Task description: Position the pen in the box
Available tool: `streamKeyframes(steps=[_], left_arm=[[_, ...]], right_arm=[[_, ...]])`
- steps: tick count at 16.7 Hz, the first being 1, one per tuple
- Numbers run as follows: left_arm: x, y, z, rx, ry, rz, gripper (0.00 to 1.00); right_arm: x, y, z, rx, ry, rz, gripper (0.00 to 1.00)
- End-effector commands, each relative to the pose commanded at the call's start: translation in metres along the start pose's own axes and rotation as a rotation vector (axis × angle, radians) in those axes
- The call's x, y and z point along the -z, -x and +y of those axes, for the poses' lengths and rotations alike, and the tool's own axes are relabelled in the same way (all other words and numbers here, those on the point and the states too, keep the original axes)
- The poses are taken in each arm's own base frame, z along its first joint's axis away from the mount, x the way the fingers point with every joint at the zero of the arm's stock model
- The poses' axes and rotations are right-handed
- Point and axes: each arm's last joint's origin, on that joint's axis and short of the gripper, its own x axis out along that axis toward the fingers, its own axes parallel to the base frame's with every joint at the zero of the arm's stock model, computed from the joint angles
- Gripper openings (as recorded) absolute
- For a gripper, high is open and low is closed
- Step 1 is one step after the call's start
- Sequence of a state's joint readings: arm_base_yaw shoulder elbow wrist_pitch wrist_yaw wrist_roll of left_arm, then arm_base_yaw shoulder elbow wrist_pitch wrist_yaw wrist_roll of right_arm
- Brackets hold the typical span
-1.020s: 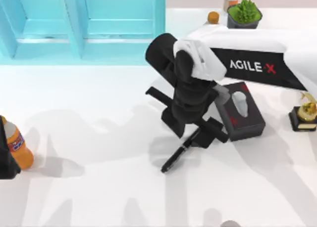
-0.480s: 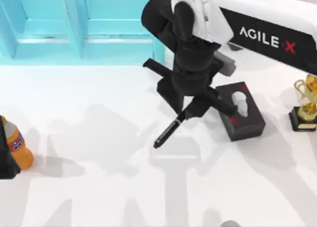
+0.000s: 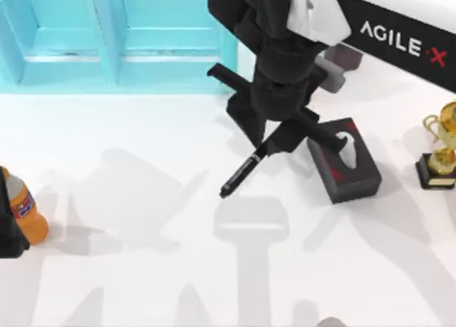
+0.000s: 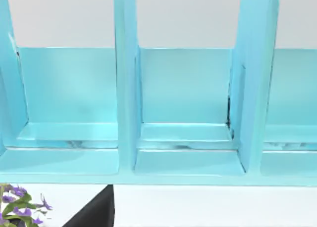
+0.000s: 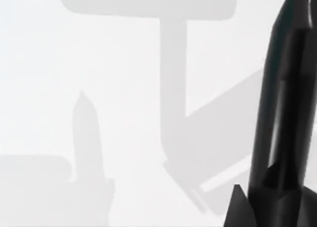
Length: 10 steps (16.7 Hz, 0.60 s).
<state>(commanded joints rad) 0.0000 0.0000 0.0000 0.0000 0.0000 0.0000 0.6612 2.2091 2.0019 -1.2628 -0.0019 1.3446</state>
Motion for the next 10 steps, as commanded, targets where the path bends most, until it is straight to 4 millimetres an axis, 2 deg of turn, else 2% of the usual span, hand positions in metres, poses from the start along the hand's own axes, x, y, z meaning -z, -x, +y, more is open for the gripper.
streamKeyframes(steps=[3, 5, 8, 10], left_arm=[[0.000, 0.000, 0.000, 0.000, 0.000, 0.000, 1.00], [0.000, 0.000, 0.000, 0.000, 0.000, 0.000, 1.00], [0.000, 0.000, 0.000, 0.000, 0.000, 0.000, 1.00], [0.000, 0.000, 0.000, 0.000, 0.000, 0.000, 1.00]], right_arm=[[-0.039, 0.028, -0.016, -0.065, -0.059, -0.019, 0.00], [-0.081, 0.043, -0.045, -0.059, -0.122, -0.034, 0.00], [-0.158, 0.069, -0.113, -0.082, -0.301, -0.071, 0.00], [-0.211, 0.077, -0.176, -0.088, -0.466, -0.098, 0.00]])
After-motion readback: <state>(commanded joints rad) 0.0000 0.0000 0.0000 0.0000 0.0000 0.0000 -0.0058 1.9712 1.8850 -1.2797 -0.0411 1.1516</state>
